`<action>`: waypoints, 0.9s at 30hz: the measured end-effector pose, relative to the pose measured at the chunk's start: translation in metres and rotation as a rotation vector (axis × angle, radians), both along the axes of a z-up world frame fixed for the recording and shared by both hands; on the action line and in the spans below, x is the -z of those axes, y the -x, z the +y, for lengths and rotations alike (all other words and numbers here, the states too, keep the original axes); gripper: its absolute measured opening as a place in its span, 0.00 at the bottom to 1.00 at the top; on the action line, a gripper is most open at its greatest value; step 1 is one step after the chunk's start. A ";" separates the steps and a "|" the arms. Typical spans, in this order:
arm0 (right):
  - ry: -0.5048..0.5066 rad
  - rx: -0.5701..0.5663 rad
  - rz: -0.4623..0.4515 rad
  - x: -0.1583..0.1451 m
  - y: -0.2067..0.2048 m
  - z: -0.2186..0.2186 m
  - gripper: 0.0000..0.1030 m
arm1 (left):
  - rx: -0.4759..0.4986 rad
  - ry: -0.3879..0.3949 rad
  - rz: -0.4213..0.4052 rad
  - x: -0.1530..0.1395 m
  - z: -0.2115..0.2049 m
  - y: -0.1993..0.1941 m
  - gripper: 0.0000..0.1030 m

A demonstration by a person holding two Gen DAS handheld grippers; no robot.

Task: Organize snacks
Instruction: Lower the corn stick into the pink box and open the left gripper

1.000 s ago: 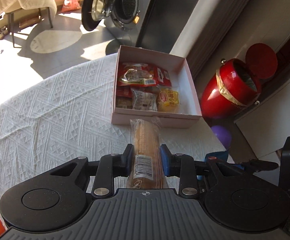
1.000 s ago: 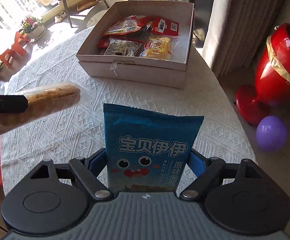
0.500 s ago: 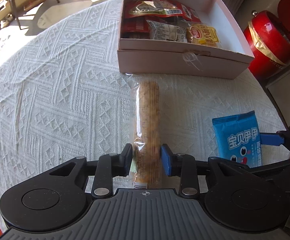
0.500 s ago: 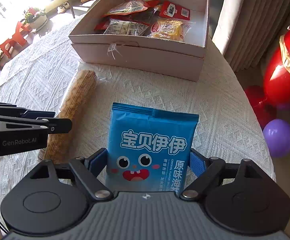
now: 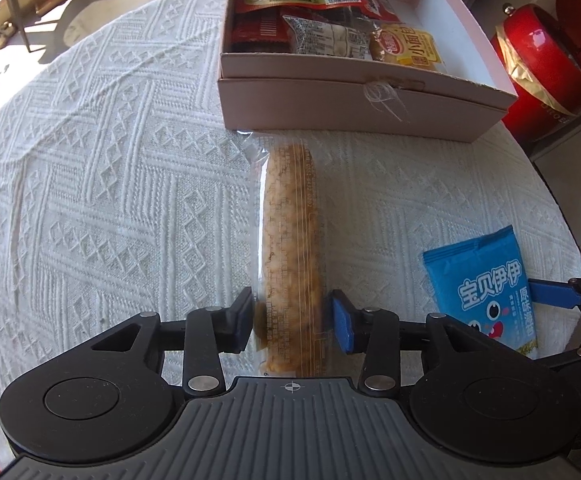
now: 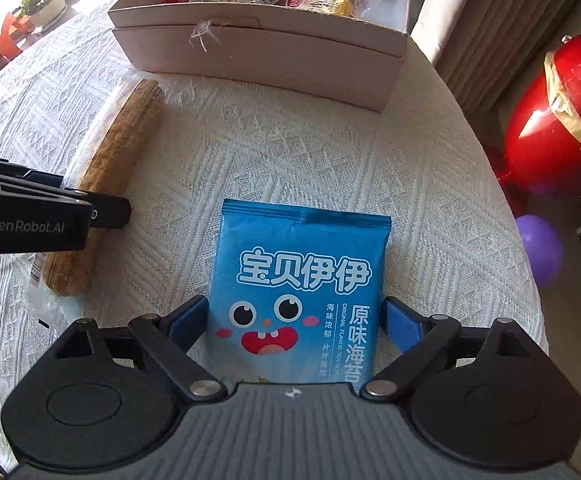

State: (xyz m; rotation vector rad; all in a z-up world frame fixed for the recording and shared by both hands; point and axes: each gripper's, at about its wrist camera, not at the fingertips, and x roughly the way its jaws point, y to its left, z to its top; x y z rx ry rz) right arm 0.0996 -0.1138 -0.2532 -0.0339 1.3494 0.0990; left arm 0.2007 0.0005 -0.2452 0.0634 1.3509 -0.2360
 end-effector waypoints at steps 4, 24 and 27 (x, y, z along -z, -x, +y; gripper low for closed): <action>0.000 -0.010 -0.019 0.001 0.005 -0.001 0.91 | -0.002 -0.018 0.023 0.000 -0.001 -0.003 0.38; -0.149 0.041 -0.152 -0.084 0.006 -0.046 0.80 | -0.065 0.368 -0.430 -0.148 -0.012 -0.084 0.37; -0.141 0.034 -0.173 -0.088 0.000 -0.043 0.80 | -0.102 0.337 -0.428 -0.124 -0.011 -0.107 0.35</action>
